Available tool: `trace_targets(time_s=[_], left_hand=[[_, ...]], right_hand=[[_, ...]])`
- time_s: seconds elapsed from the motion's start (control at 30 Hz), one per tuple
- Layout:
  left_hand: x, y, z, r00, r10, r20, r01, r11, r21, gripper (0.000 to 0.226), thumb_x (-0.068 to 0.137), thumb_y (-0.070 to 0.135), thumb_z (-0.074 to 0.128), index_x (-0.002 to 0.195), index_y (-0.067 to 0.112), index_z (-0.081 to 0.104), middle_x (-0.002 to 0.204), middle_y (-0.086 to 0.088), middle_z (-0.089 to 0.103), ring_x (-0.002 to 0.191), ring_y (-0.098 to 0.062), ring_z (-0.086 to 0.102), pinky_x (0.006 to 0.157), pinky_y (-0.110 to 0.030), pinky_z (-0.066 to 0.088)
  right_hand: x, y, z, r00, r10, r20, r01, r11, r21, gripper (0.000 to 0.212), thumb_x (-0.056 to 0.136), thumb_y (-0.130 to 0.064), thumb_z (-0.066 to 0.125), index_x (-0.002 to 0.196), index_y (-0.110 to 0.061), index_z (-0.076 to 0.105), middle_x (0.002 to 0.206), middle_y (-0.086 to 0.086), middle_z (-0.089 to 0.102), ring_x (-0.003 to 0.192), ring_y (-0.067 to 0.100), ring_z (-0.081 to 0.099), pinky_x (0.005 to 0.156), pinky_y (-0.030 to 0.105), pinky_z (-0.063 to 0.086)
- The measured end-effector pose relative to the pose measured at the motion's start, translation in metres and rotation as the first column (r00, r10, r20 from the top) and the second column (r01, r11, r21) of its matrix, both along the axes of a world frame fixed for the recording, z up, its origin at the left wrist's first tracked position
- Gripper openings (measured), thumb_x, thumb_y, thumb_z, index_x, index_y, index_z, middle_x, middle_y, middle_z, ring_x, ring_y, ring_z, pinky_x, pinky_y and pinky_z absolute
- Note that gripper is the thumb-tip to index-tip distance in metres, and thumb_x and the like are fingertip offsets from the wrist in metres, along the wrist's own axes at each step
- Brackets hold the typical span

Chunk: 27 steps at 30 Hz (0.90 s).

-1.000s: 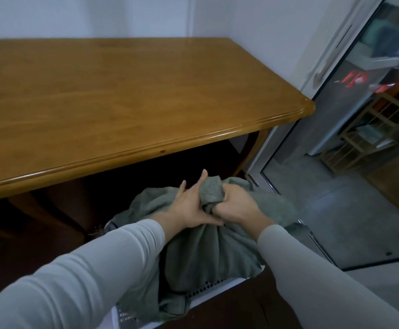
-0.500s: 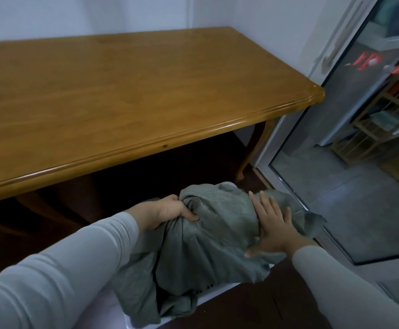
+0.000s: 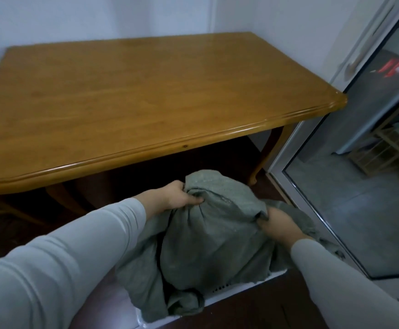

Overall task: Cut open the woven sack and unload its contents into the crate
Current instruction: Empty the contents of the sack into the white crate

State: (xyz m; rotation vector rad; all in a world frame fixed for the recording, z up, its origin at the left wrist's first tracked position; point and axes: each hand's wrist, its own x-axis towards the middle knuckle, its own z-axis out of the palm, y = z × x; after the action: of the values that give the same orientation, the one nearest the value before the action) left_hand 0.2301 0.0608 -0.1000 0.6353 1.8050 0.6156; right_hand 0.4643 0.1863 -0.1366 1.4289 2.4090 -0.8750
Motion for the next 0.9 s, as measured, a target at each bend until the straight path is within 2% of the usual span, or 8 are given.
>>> trace_targets(time_s=[0.07,0.13,0.2,0.4,0.53,0.67,0.8,0.9], left_hand=[[0.001,0.009,0.01,0.986,-0.037,-0.161,0.045,0.998,0.047,0.06,0.079,0.045,0.07,0.129,0.015,0.054,0.13,-0.004,0.058,0.121,-0.026,0.053,0.104,-0.036,0.042],[0.001,0.013,0.026,0.874,-0.189,-0.447,0.176,0.982,-0.071,0.069,0.079,0.066,0.055,0.133,0.024,0.049,0.133,-0.001,0.053,0.129,-0.03,0.041,0.107,-0.041,0.034],[-0.001,0.016,0.043,0.827,-0.191,-0.528,0.189,0.98,-0.058,0.068,0.083,0.067,0.048,0.136,0.026,0.045,0.135,-0.003,0.052,0.13,-0.031,0.04,0.104,-0.04,0.034],[-0.003,0.016,0.073,0.937,0.047,-0.346,0.017,0.984,0.179,0.049,0.089,0.043,0.059,0.13,0.016,0.054,0.128,-0.007,0.06,0.114,-0.029,0.058,0.09,-0.034,0.049],[-0.001,0.014,0.081,0.962,0.092,-0.255,-0.025,0.967,0.254,0.048,0.092,0.032,0.057,0.135,0.011,0.049,0.138,-0.008,0.053,0.126,-0.028,0.049,0.104,-0.035,0.042],[0.006,0.016,0.088,0.977,0.194,-0.089,-0.15,0.921,0.359,0.047,0.091,0.024,0.06,0.134,0.008,0.05,0.135,-0.009,0.055,0.124,-0.028,0.051,0.102,-0.034,0.043],[0.012,0.014,0.081,0.99,0.133,-0.052,-0.114,0.954,0.278,0.055,0.085,0.029,0.069,0.134,0.013,0.051,0.133,-0.005,0.056,0.121,-0.025,0.054,0.1,-0.033,0.044],[0.014,0.026,0.09,0.998,0.045,-0.046,-0.028,0.952,0.305,0.076,0.075,0.029,0.079,0.141,0.019,0.043,0.135,0.002,0.052,0.126,-0.022,0.05,0.098,-0.03,0.042]], right_hand=[[-0.001,0.013,0.027,0.998,-0.05,-0.022,0.052,0.995,0.089,0.036,0.093,-0.027,0.046,0.124,-0.01,0.052,0.128,0.016,0.057,0.117,0.032,0.055,0.096,0.036,0.043],[-0.004,0.022,0.058,0.996,-0.079,-0.038,0.084,0.981,0.175,0.036,0.093,-0.029,0.044,0.124,-0.011,0.051,0.127,0.016,0.058,0.116,0.034,0.055,0.095,0.039,0.043],[-0.008,0.03,0.093,0.994,-0.09,-0.061,0.103,0.959,0.265,0.033,0.092,-0.026,0.044,0.12,-0.011,0.053,0.122,0.016,0.06,0.113,0.035,0.056,0.093,0.04,0.044],[-0.022,0.03,0.161,0.993,-0.053,-0.109,0.093,0.91,0.403,0.025,0.084,-0.011,0.047,0.108,-0.009,0.054,0.11,0.018,0.063,0.104,0.038,0.057,0.082,0.04,0.046],[-0.022,0.023,0.17,0.984,-0.081,-0.156,0.142,0.892,0.429,0.019,0.087,-0.014,0.045,0.103,-0.007,0.051,0.104,0.017,0.062,0.098,0.038,0.058,0.074,0.039,0.044],[-0.024,0.021,0.172,0.94,-0.195,-0.28,0.304,0.851,0.428,0.02,0.091,-0.018,0.042,0.106,-0.006,0.047,0.099,0.017,0.059,0.097,0.038,0.057,0.07,0.036,0.04],[-0.017,0.031,0.167,0.926,-0.263,-0.271,0.354,0.855,0.378,0.023,0.093,-0.019,0.041,0.109,-0.005,0.05,0.114,0.019,0.06,0.105,0.038,0.057,0.076,0.036,0.039],[-0.009,0.044,0.192,0.838,-0.316,-0.444,0.506,0.755,0.418,0.024,0.095,-0.02,0.04,0.11,-0.004,0.049,0.115,0.021,0.059,0.106,0.039,0.056,0.074,0.035,0.035]])
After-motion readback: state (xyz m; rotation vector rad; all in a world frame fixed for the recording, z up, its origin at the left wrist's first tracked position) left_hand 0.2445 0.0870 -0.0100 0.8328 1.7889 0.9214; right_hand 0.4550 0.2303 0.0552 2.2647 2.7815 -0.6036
